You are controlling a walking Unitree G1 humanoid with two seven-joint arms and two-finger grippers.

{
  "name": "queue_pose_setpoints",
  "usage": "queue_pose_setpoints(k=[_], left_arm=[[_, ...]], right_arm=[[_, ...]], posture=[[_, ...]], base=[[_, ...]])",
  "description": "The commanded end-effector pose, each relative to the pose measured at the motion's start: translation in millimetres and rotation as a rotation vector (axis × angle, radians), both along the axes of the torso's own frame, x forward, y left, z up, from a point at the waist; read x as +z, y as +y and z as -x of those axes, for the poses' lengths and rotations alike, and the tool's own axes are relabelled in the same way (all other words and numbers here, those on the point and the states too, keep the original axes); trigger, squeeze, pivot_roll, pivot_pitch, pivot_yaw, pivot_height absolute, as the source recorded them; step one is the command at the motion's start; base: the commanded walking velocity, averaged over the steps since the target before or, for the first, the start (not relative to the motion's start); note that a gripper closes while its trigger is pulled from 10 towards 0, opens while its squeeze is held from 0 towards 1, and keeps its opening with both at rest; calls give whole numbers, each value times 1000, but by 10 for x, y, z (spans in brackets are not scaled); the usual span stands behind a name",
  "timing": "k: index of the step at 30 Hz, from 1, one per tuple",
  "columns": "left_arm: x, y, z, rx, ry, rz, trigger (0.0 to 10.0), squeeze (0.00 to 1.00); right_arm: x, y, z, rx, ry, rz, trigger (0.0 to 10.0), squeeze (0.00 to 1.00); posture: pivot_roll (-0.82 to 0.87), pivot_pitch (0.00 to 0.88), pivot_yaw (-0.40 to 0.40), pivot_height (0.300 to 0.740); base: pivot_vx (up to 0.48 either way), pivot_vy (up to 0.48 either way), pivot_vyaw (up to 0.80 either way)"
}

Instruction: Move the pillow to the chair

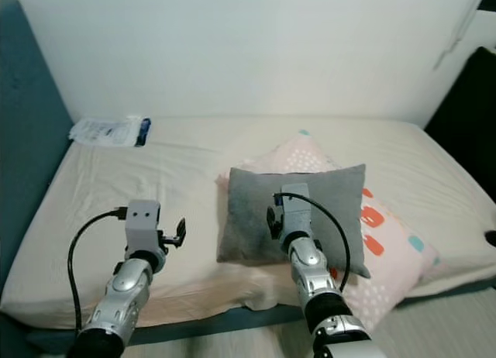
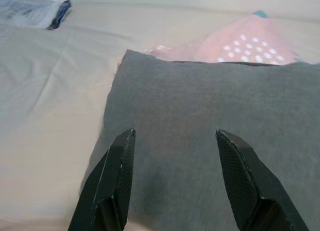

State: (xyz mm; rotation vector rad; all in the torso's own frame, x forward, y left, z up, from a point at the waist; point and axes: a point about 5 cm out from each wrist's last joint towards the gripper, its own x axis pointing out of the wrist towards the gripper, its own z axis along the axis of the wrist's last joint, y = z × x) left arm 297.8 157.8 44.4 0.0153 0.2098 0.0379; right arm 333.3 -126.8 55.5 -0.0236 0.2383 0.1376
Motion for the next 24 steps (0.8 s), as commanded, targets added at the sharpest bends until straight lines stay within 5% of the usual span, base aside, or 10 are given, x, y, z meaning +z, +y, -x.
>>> queue_pose_setpoints(k=[1, 11, 15, 24], left_arm=[[-20, -43, 14, -12, 7, -7, 10000, 0], [-40, -47, 30, -16, 16, 6, 10000, 0], [-44, -65, 25, -34, 24, 34, 10000, 0], [-77, -74, 43, -39, 53, 46, 10000, 0]], right_arm=[[11, -77, -12, -24, -5, -7, 10000, 0], [3, -79, -6, -21, -2, -8, 10000, 0], [1, -75, -3, -19, -3, -9, 10000, 0], [-5, -67, 7, -17, -6, -18, 10000, 0]], posture=[[-20, 0, -100, 740], [-21, 0, -97, 740], [-20, 0, -97, 740], [-19, 0, -91, 740]], base=[[0, -480, 0], [0, -480, 0], [0, 0, 0], [0, 417, 0]])
